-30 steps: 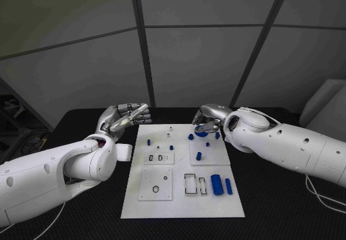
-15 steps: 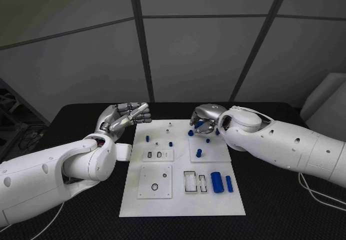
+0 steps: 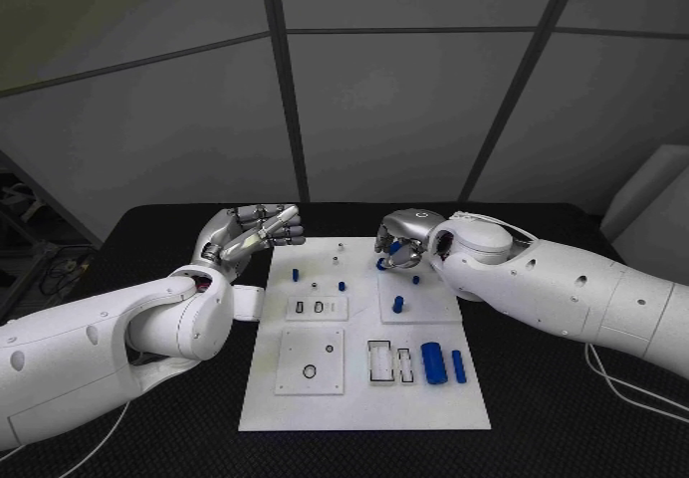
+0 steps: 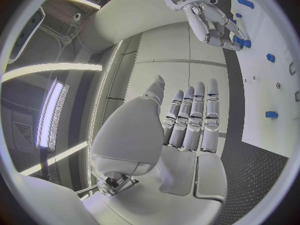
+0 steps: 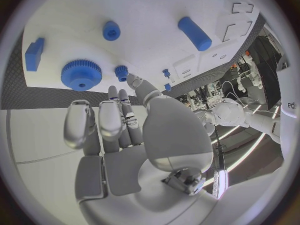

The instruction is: Assemble the parts on the task board

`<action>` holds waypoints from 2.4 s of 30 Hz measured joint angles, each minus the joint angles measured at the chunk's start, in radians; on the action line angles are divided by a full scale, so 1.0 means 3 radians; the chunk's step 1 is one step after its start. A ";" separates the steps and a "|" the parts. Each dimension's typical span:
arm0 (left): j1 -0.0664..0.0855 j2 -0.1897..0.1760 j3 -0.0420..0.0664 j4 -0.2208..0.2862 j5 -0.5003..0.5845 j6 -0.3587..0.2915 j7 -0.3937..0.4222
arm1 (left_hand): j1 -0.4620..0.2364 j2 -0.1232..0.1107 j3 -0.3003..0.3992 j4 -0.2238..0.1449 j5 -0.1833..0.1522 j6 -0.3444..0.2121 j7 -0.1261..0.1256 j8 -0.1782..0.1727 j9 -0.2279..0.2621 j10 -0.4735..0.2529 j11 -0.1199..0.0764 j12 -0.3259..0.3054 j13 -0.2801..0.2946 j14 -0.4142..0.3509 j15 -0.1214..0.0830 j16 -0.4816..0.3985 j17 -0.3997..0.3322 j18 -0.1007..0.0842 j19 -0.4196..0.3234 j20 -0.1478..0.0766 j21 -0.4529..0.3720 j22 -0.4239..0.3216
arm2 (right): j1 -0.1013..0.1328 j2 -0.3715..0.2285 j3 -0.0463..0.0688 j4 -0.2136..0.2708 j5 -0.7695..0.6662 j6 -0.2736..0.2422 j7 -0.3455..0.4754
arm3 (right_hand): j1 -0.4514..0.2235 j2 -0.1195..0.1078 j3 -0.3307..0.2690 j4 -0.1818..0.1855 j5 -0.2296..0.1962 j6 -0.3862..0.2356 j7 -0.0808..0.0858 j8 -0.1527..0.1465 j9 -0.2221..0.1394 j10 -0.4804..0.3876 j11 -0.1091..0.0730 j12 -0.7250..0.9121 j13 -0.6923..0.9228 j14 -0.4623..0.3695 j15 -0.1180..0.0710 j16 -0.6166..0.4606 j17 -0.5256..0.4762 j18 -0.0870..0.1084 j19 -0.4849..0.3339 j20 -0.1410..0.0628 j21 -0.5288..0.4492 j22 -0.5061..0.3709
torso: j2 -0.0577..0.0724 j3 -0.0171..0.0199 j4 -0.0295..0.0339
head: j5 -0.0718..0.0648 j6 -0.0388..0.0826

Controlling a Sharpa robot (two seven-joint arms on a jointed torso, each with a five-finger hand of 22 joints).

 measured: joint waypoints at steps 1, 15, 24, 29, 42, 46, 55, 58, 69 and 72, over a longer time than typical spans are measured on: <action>0.0000 -0.0002 0.0000 0.0002 0.0000 0.0001 0.0000 | 0.0000 0.0000 0.0000 0.0000 0.0000 0.0000 0.0000 0.0000 0.0000 0.0000 0.0000 0.0000 0.0000 0.0000 0.0000 0.0000 0.0000 0.0000 0.0000 0.0000 0.0000 0.0000 | 0.0000 0.0006 0.0000 -0.0007 -0.0001 0.0007 -0.0001 | 0.0000 0.0000 0.0000 0.0000 0.0000 0.0000 0.0000 0.0000 0.0000 0.0000 0.0000 0.0000 0.0003 0.0000 0.0000 0.0000 0.0001 0.0000 0.0007 0.0007 0.0000 0.0004 | 0.0001 0.0000 0.0000 | 0.0001 -0.0001; 0.0000 -0.0016 0.0001 0.0012 -0.0002 0.0007 -0.0006 | 0.0000 0.0000 0.0000 0.0000 0.0000 0.0000 0.0000 0.0000 0.0000 0.0000 0.0000 -0.0016 0.0000 -0.0012 0.0012 -0.0004 0.0000 0.0000 0.0000 0.0000 0.0000 0.0000 | 0.0000 0.0033 -0.0008 -0.0047 -0.0015 0.0123 -0.0014 | 0.0000 0.0000 0.0090 0.0021 0.0000 0.0000 0.0000 0.0000 0.0004 0.0031 -0.0006 0.0000 0.0018 0.0000 0.0000 0.0069 0.0054 0.0000 0.0035 0.0011 0.0043 0.0073 | 0.0005 0.0000 -0.0005 | 0.0019 -0.0042; 0.0000 -0.0020 0.0001 0.0013 -0.0002 0.0009 -0.0008 | 0.0000 0.0000 0.0000 0.0000 0.0000 0.0011 0.0011 -0.0014 0.0000 0.0000 0.0000 -0.0016 0.0000 -0.0012 0.0012 -0.0023 0.0000 0.0000 0.0000 0.0000 0.0000 -0.0004 | 0.0000 0.0054 -0.0012 -0.0072 -0.0018 0.0175 -0.0014 | 0.0000 0.0000 0.0175 0.0048 -0.0033 0.0020 0.0003 0.0000 0.0009 0.0097 -0.0012 0.0014 0.0026 0.0000 0.0000 0.0094 0.0074 -0.0053 0.0047 -0.0001 0.0063 0.0102 | 0.0007 0.0000 -0.0005 | 0.0016 -0.0048; 0.0000 -0.0020 0.0001 0.0013 -0.0003 0.0011 -0.0010 | 0.0000 0.0000 0.0000 0.0000 0.0000 0.0011 0.0011 -0.0013 0.0001 0.0000 0.0000 -0.0016 0.0000 -0.0012 0.0012 -0.0023 -0.0001 0.0000 0.0000 0.0000 0.0000 -0.0003 | 0.0000 0.0071 -0.0014 -0.0085 -0.0019 0.0189 -0.0012 | 0.0000 0.0000 0.0187 0.0061 -0.0053 0.0024 -0.0001 0.0000 0.0009 0.0109 -0.0024 0.0014 0.0026 0.0000 0.0000 0.0110 0.0077 -0.0053 0.0047 -0.0001 0.0063 0.0108 | 0.0010 0.0000 -0.0005 | 0.0015 -0.0050; 0.0000 -0.0023 0.0001 0.0011 -0.0003 0.0017 -0.0019 | 0.0000 0.0000 0.0000 0.0000 0.0000 0.0011 0.0012 -0.0013 0.0001 0.0000 0.0000 -0.0016 0.0000 -0.0012 0.0012 -0.0023 0.0002 0.0000 0.0000 0.0000 0.0000 -0.0003 | 0.0000 0.0109 -0.0026 -0.0135 -0.0020 0.0231 -0.0006 | 0.0032 0.0032 0.0324 0.0084 -0.0120 0.0098 0.0001 0.0018 0.0020 0.0224 -0.0032 0.0030 0.0040 0.0000 -0.0001 0.0137 0.0091 -0.0052 0.0047 -0.0001 0.0076 0.0137 | 0.0015 -0.0002 -0.0004 | 0.0025 -0.0079; 0.0001 -0.0025 0.0001 0.0012 -0.0003 0.0019 -0.0022 | -0.0014 0.0014 0.0000 0.0000 0.0000 0.0011 0.0011 -0.0013 -0.0001 -0.0013 0.0013 -0.0029 0.0000 -0.0012 0.0012 -0.0023 0.0002 0.0000 0.0000 0.0000 0.0000 -0.0007 | 0.0003 0.0111 -0.0029 -0.0141 -0.0021 0.0231 -0.0003 | 0.0078 0.0078 0.0440 0.0075 -0.0232 0.0189 -0.0005 0.0044 0.0029 0.0301 -0.0049 0.0032 0.0045 0.0001 -0.0001 0.0145 0.0091 -0.0052 0.0059 -0.0013 0.0091 0.0158 | 0.0015 -0.0002 -0.0004 | 0.0027 -0.0083; 0.0001 -0.0037 0.0002 0.0015 -0.0004 0.0022 -0.0027 | -0.0014 0.0014 0.0000 0.0000 0.0000 -0.0001 0.0024 -0.0025 -0.0002 -0.0013 0.0013 -0.0029 0.0000 -0.0012 0.0012 -0.0023 0.0002 0.0000 0.0000 0.0000 0.0000 -0.0007 | 0.0000 0.0084 -0.0037 -0.0110 -0.0020 0.0068 0.0012 | 0.0160 0.0088 0.0572 0.0056 -0.0278 0.0342 -0.0040 0.0109 0.0054 0.0395 -0.0048 0.0071 0.0077 0.0003 -0.0034 0.0174 0.0106 -0.0052 0.0101 -0.0055 0.0140 0.0243 | 0.0014 -0.0002 -0.0004 | 0.0033 -0.0081; 0.0001 -0.0043 0.0002 0.0015 -0.0004 0.0023 -0.0028 | -0.0014 0.0014 0.0000 0.0000 0.0000 -0.0001 0.0024 -0.0025 -0.0002 -0.0013 0.0013 -0.0029 0.0000 -0.0012 0.0012 -0.0023 0.0004 0.0000 0.0000 0.0000 0.0000 -0.0007 | -0.0001 0.0074 -0.0037 -0.0080 -0.0016 -0.0046 0.0017 | 0.0164 0.0092 0.0572 0.0056 -0.0290 0.0343 -0.0041 0.0110 0.0055 0.0395 -0.0048 0.0071 0.0087 -0.0006 -0.0043 0.0174 0.0109 -0.0052 0.0101 -0.0055 0.0140 0.0243 | 0.0013 -0.0004 -0.0005 | 0.0034 -0.0070; 0.0003 -0.0051 0.0002 0.0007 -0.0004 0.0027 -0.0031 | -0.0014 0.0014 0.0000 0.0000 0.0000 -0.0001 0.0024 -0.0023 -0.0002 -0.0013 0.0013 -0.0029 0.0000 -0.0012 0.0012 -0.0023 0.0004 0.0000 0.0000 0.0000 0.0000 -0.0009 | 0.0000 0.0197 -0.0036 -0.0138 0.0003 -0.0453 0.0004 | 0.0164 0.0092 0.0572 0.0057 -0.0297 0.0342 -0.0040 0.0109 0.0055 0.0395 -0.0048 0.0070 0.0094 -0.0006 -0.0043 0.0186 0.0112 -0.0052 0.0101 -0.0055 0.0153 0.0243 | 0.0014 -0.0006 -0.0005 | 0.0071 -0.0021; 0.0004 -0.0052 0.0002 0.0002 -0.0004 0.0028 -0.0031 | -0.0014 0.0014 0.0000 0.0000 0.0000 -0.0001 0.0024 -0.0023 -0.0002 -0.0013 0.0013 -0.0029 0.0000 -0.0012 0.0012 -0.0023 0.0004 0.0000 0.0000 0.0000 0.0000 -0.0009 | 0.0000 0.0262 -0.0036 -0.0192 0.0012 -0.0522 0.0000 | 0.0163 0.0091 0.0572 0.0057 -0.0298 0.0341 -0.0040 0.0108 0.0056 0.0395 -0.0048 0.0051 0.0094 -0.0006 -0.0043 0.0186 0.0112 -0.0052 0.0101 -0.0055 0.0153 0.0243 | 0.0017 -0.0006 -0.0005 | 0.0078 -0.0012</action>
